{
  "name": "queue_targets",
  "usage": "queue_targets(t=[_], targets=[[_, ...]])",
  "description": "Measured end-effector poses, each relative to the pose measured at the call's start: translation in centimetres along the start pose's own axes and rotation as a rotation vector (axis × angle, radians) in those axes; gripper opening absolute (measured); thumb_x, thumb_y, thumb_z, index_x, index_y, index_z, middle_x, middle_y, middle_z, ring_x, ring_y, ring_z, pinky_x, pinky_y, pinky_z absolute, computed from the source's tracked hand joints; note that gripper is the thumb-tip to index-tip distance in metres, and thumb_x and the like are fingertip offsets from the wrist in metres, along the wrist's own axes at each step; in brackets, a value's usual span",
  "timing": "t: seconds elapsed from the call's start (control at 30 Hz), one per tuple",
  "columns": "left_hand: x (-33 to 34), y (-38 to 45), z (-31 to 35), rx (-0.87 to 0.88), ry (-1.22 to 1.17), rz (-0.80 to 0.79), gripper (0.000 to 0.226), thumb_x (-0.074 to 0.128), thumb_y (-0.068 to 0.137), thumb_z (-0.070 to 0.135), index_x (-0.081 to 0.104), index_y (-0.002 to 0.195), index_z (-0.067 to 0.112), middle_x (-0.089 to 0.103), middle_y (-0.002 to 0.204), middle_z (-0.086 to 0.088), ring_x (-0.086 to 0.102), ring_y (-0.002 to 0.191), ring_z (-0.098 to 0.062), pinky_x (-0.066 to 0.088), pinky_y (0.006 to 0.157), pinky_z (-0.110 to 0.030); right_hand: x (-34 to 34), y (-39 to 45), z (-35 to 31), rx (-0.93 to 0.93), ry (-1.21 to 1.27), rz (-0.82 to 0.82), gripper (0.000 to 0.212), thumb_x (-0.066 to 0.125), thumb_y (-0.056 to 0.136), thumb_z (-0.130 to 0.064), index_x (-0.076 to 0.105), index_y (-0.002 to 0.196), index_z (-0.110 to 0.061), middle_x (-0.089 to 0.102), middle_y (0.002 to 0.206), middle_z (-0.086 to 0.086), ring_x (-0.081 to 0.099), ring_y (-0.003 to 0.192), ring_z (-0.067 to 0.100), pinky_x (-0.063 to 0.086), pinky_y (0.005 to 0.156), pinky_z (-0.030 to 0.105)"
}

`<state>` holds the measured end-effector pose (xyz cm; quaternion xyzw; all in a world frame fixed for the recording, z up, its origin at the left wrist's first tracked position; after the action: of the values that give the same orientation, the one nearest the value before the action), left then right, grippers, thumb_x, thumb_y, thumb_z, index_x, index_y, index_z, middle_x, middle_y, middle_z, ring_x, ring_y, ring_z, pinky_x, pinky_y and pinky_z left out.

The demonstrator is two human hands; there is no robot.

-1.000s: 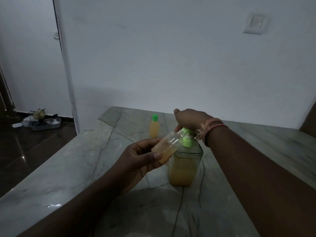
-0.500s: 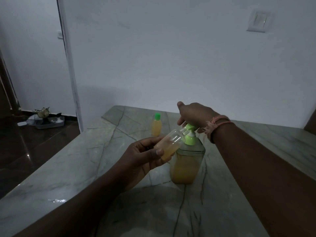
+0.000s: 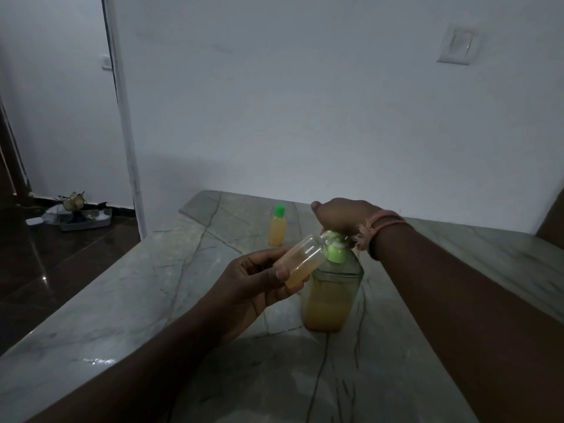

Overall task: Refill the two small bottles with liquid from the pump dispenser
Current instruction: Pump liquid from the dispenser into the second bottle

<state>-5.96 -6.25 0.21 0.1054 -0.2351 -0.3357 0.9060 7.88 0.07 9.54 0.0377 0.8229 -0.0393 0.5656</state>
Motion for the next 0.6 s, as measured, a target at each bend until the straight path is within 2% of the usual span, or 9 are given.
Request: queue_targets(t=[0.07, 0.13, 0.23, 0.27, 0.33, 0.4, 0.5, 0.6], targets=[[-0.1, 0.1, 0.0, 0.006, -0.007, -0.009, 0.053, 0.082, 0.081, 0.031, 0.067, 0.13, 0.014, 0.065, 0.131, -0.015, 0.064, 0.119, -0.033, 0.055, 0.092, -0.032, 0.2, 0.2, 0.3, -0.024, 0.032, -0.021, 0.052, 0.022, 0.103, -0.034, 0.055, 0.126, -0.001, 0.054, 0.131, 0.02, 0.054, 0.105, 0.029, 0.041, 0.09, 0.033], [-0.1, 0.2, 0.0, 0.008, -0.001, -0.019, 0.054, 0.08, 0.083, 0.029, 0.065, 0.131, 0.011, 0.064, 0.131, -0.017, 0.063, 0.119, -0.034, 0.055, 0.092, -0.033, 0.7, 0.3, 0.4, -0.045, 0.069, -0.048, 0.049, 0.023, 0.103, -0.028, 0.053, 0.127, 0.002, 0.054, 0.128, 0.023, 0.048, 0.091, 0.025, 0.041, 0.086, 0.033], [-0.2, 0.2, -0.2, 0.0, -0.004, -0.021, 0.055, 0.08, 0.083, 0.028, 0.064, 0.132, 0.01, 0.064, 0.132, -0.018, 0.063, 0.12, -0.036, 0.055, 0.092, -0.034, 0.5, 0.3, 0.8, -0.017, 0.035, 0.0, 0.05, 0.021, 0.102, -0.03, 0.058, 0.123, -0.003, 0.055, 0.111, 0.015, 0.046, 0.072, 0.02, 0.038, 0.084, 0.03], [-0.2, 0.2, -0.2, -0.004, -0.009, -0.016, 0.056, 0.081, 0.082, 0.029, 0.064, 0.132, 0.01, 0.064, 0.132, -0.018, 0.063, 0.12, -0.036, 0.055, 0.092, -0.033, 0.4, 0.2, 0.6, -0.021, 0.022, 0.003, 0.049, 0.021, 0.102, -0.028, 0.059, 0.122, -0.003, 0.056, 0.11, 0.016, 0.045, 0.07, 0.02, 0.038, 0.081, 0.03], [-0.1, 0.2, -0.2, -0.007, -0.013, -0.008, 0.056, 0.082, 0.081, 0.03, 0.065, 0.131, 0.011, 0.064, 0.132, -0.018, 0.063, 0.12, -0.036, 0.055, 0.092, -0.033, 0.5, 0.0, 0.2, -0.043, 0.005, -0.028, 0.046, 0.022, 0.102, -0.022, 0.057, 0.123, 0.001, 0.057, 0.12, 0.019, 0.045, 0.071, 0.022, 0.039, 0.071, 0.028], [0.0, 0.1, -0.1, -0.002, -0.018, -0.008, 0.055, 0.081, 0.082, 0.03, 0.065, 0.132, 0.011, 0.063, 0.133, -0.018, 0.062, 0.121, -0.036, 0.055, 0.093, -0.033, 0.2, 0.0, 0.0, -0.052, -0.029, -0.026, 0.047, 0.023, 0.103, -0.023, 0.058, 0.12, 0.002, 0.059, 0.115, 0.019, 0.046, 0.069, 0.021, 0.036, 0.063, 0.026], [-0.1, 0.2, -0.1, -0.005, -0.03, -0.007, 0.056, 0.081, 0.083, 0.029, 0.063, 0.133, 0.01, 0.062, 0.134, -0.019, 0.061, 0.122, -0.037, 0.054, 0.095, -0.035, -0.4, 0.2, -0.2, -0.062, -0.063, 0.035, 0.049, 0.022, 0.103, -0.027, 0.062, 0.116, -0.002, 0.06, 0.121, 0.017, 0.047, 0.086, 0.022, 0.034, 0.076, 0.027], [-0.1, 0.2, -0.2, -0.007, -0.015, -0.018, 0.054, 0.08, 0.084, 0.028, 0.064, 0.132, 0.01, 0.064, 0.132, -0.017, 0.063, 0.12, -0.035, 0.055, 0.093, -0.034, 0.1, 0.3, 0.1, -0.061, -0.064, 0.027, 0.044, 0.024, 0.102, -0.018, 0.06, 0.119, 0.001, 0.058, 0.125, 0.02, 0.045, 0.089, 0.022, 0.035, 0.077, 0.027]])
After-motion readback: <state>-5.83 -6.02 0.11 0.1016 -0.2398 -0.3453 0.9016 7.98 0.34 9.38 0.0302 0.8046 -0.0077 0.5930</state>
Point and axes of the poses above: each hand's wrist, its own y-axis towards the middle knuckle, its own x-axis out of the palm, z = x × y, the point moved 9 cm from there along y, towards the middle knuckle
